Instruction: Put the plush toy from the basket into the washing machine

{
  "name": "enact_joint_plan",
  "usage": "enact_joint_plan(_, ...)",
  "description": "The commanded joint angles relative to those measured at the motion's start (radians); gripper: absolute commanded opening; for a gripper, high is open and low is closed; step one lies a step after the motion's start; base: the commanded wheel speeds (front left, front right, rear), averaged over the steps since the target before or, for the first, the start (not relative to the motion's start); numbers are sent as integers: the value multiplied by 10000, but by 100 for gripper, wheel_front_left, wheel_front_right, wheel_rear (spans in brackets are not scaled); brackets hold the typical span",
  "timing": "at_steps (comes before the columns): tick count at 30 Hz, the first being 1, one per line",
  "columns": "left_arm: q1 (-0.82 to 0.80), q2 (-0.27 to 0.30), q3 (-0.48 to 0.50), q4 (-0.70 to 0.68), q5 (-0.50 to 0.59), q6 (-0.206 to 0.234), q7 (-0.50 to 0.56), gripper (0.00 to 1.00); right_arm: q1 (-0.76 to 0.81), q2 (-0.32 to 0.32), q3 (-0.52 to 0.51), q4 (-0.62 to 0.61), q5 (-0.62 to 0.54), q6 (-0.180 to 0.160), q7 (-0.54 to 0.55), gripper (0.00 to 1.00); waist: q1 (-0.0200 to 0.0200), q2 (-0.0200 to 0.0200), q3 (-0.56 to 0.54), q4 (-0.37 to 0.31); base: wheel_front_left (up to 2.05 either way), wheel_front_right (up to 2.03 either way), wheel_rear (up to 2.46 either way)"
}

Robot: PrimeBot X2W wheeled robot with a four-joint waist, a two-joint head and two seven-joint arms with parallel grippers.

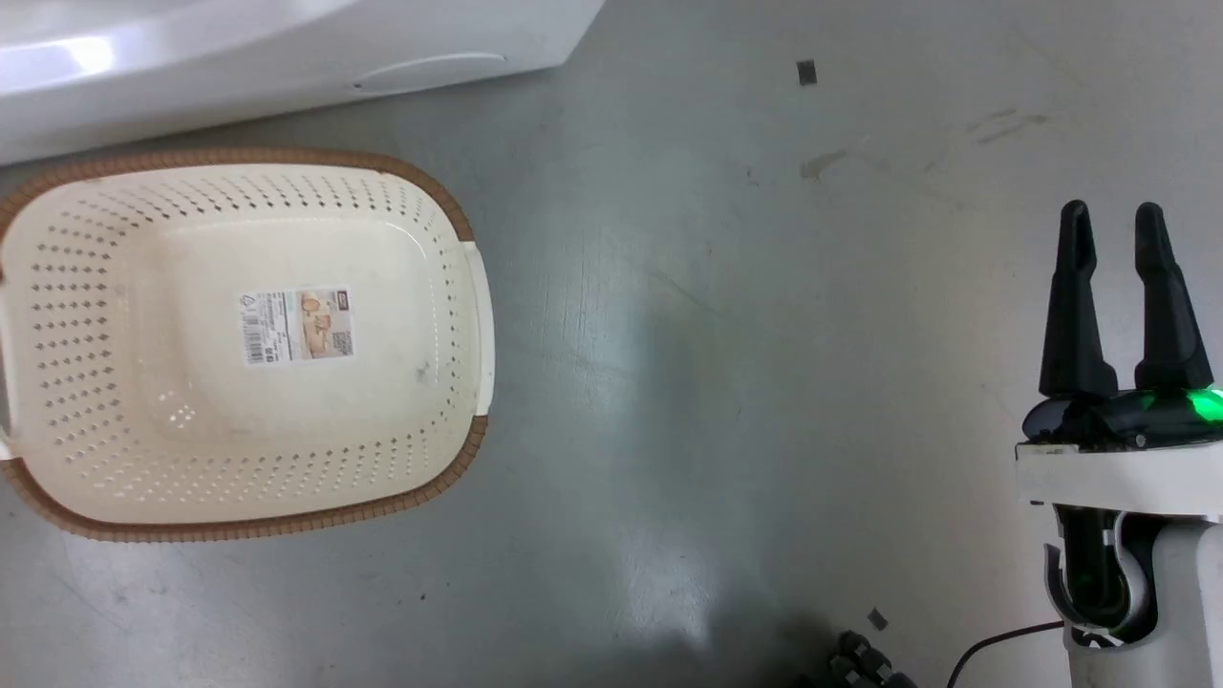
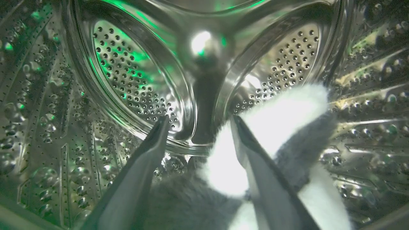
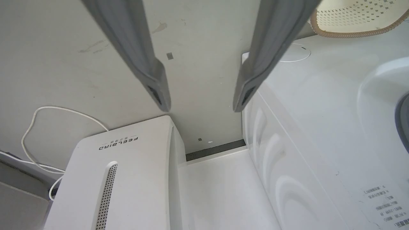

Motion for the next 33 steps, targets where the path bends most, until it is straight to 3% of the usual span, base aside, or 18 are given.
enact_joint_plan(1, 382, -35, 24, 122, -34, 35, 31, 100, -63, -6, 22, 23, 4, -7, -44, 100, -1, 0, -136, 52, 0, 0, 0)
enact_joint_plan(18, 2957, -816, -21, -266, -238, -62, 31, 100, 681, -6, 194, 657, -389, -7, -44, 100, -1, 0, -2427, 662, 0, 0, 0)
enact_joint_plan(33, 6539, -2071, 329, -3028, -182, 232, 31, 100, 1416, -6, 42, 646, -1187, -7, -44, 100, -1, 0, -4464, 1641, 0, 0, 0)
